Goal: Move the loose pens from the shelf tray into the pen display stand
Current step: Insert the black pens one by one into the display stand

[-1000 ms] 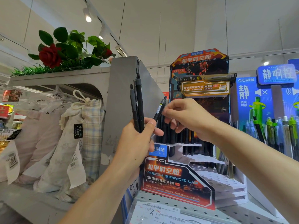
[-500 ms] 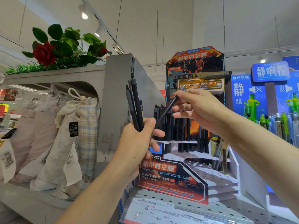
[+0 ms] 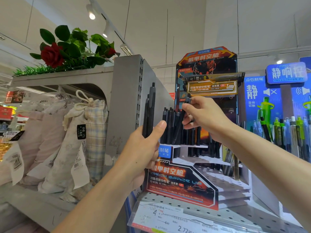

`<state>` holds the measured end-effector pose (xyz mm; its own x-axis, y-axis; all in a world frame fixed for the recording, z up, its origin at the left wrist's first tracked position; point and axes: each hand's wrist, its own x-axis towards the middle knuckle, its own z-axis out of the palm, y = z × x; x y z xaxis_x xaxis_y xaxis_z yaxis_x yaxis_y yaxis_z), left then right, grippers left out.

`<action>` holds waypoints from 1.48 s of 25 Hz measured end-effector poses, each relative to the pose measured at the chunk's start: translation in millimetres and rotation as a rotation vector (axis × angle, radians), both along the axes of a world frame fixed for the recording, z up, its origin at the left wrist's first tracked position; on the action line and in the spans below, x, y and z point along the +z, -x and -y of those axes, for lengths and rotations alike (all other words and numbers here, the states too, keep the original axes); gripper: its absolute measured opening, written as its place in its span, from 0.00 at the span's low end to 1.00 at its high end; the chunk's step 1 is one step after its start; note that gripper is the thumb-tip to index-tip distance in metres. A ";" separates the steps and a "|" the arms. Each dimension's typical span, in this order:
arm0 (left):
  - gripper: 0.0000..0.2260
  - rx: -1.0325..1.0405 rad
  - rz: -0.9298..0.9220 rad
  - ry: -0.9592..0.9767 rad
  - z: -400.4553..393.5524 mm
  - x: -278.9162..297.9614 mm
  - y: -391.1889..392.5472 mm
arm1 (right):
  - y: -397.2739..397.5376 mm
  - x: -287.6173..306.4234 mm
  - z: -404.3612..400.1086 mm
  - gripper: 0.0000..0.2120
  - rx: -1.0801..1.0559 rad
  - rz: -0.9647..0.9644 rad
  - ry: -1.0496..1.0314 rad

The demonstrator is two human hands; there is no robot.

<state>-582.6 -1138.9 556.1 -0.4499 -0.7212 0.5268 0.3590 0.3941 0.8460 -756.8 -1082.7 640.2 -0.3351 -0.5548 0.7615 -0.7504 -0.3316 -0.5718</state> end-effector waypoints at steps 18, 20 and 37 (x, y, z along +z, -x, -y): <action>0.17 -0.043 -0.125 -0.043 2.3 -3.7 -9.3 | -3.5 0.0 0.2 0.07 0.003 -0.062 -0.078; 0.15 -0.024 -0.142 -0.036 1.9 -3.7 -8.4 | -3.0 -4.6 2.8 0.07 -0.016 -0.064 -0.103; 0.08 0.039 -0.171 0.000 -1.8 -4.8 -7.0 | -8.6 -8.8 5.4 0.08 -0.091 -0.178 -0.145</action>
